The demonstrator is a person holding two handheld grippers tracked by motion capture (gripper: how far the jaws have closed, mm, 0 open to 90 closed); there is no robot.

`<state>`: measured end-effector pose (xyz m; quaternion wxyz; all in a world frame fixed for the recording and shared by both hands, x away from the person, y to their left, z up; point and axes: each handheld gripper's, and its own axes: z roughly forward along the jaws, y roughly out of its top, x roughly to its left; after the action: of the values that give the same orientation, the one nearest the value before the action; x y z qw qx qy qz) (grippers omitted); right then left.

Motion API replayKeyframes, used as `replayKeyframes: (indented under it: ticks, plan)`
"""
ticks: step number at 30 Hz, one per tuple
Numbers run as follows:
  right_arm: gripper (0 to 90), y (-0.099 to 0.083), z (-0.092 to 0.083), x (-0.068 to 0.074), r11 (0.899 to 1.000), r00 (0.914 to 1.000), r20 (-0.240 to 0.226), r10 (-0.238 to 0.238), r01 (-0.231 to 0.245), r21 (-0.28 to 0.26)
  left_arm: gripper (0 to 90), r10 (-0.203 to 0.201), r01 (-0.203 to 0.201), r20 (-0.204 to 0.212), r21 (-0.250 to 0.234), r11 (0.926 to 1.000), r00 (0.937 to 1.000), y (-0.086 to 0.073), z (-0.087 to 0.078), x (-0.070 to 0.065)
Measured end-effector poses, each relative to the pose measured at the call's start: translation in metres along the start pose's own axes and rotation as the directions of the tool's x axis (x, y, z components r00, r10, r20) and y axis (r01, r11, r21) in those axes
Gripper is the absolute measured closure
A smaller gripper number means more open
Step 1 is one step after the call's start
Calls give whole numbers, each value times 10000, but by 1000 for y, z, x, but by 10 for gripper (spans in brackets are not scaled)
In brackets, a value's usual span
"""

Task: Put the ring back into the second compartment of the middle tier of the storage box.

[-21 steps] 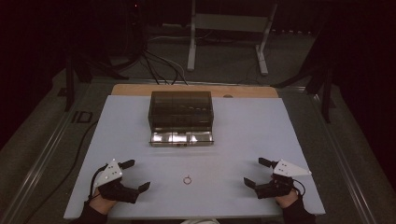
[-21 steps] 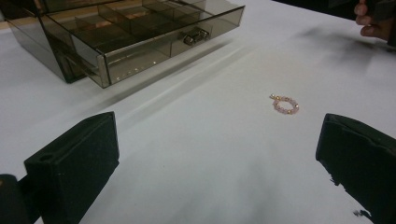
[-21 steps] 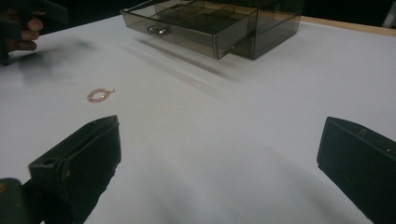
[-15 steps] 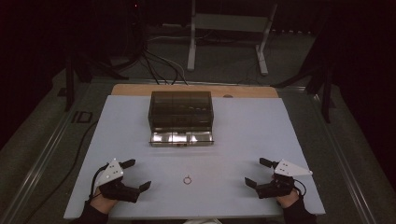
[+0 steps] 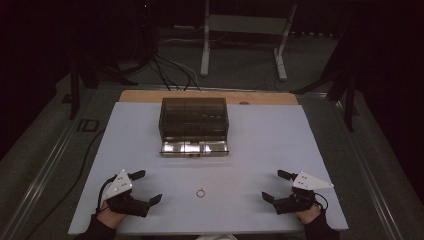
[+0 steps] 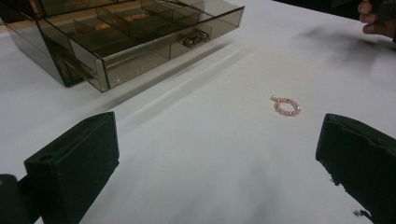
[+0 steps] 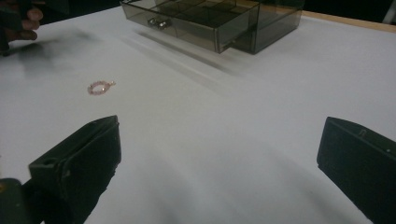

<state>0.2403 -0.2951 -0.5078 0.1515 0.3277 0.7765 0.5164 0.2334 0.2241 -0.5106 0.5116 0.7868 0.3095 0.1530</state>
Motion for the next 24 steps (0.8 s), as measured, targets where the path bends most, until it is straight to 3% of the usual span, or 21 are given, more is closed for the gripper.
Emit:
replayKeyframes:
  ticks: [10, 24]
  plan:
    - [0, 16, 0, 9, 9995, 9997, -15, 254, -254, -167, 8, -23, 23, 112, -72, 10000, 9999, 0, -1, -1]
    - [0, 38, 0, 10, 9999, 10000, 84, -46, 47, -100, 8, -71, 72, 312, -12, 10000, 9995, 1, 0, -1]
